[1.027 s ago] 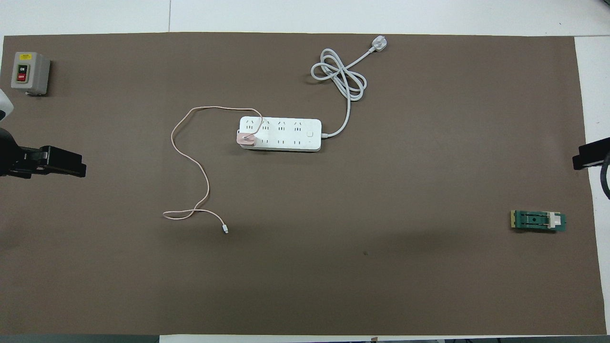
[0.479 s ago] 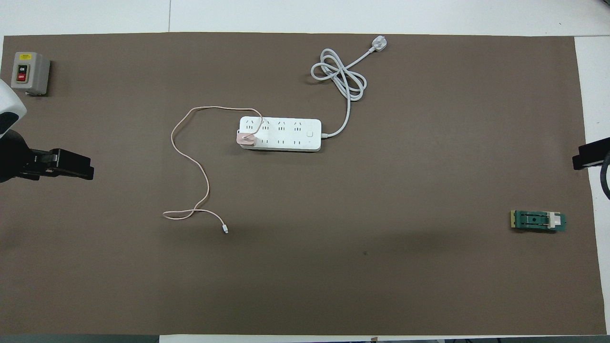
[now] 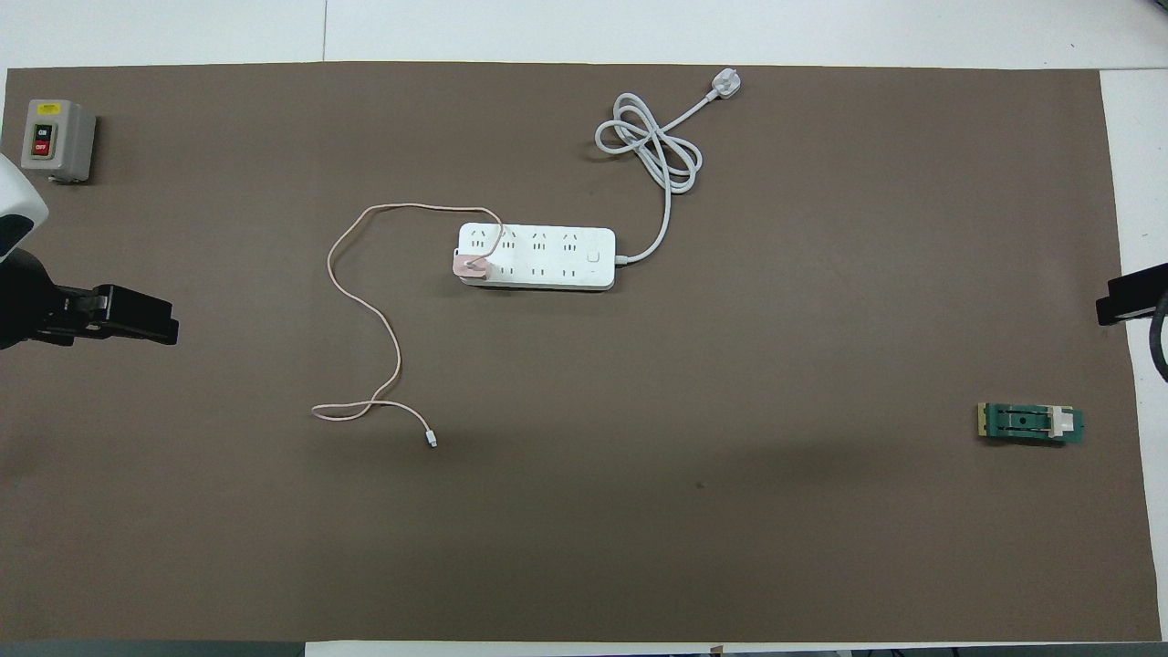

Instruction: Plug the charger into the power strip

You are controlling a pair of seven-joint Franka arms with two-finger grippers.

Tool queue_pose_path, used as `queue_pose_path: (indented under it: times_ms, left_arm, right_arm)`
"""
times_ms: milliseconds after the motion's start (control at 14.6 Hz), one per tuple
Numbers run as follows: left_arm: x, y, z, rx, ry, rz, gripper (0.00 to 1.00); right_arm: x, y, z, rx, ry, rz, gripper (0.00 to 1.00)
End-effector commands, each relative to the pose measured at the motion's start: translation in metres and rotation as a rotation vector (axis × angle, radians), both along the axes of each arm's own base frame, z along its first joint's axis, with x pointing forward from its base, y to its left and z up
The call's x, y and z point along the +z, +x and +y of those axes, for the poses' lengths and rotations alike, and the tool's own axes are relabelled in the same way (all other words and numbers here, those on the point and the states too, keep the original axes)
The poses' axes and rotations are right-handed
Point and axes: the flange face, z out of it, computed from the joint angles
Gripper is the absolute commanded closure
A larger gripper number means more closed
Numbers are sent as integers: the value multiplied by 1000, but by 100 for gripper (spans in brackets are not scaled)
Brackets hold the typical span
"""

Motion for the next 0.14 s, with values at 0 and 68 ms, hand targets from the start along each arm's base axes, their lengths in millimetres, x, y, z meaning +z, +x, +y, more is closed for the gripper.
queue_pose_path:
  times_ms: [0, 68]
  left_arm:
    - [0, -6, 1, -4, -10, 3, 0]
    - [1, -6, 0, -5, -10, 2, 0]
  right_arm:
    - [0, -6, -1, -9, -10, -8, 0]
    - [0, -6, -1, -9, -10, -8, 0]
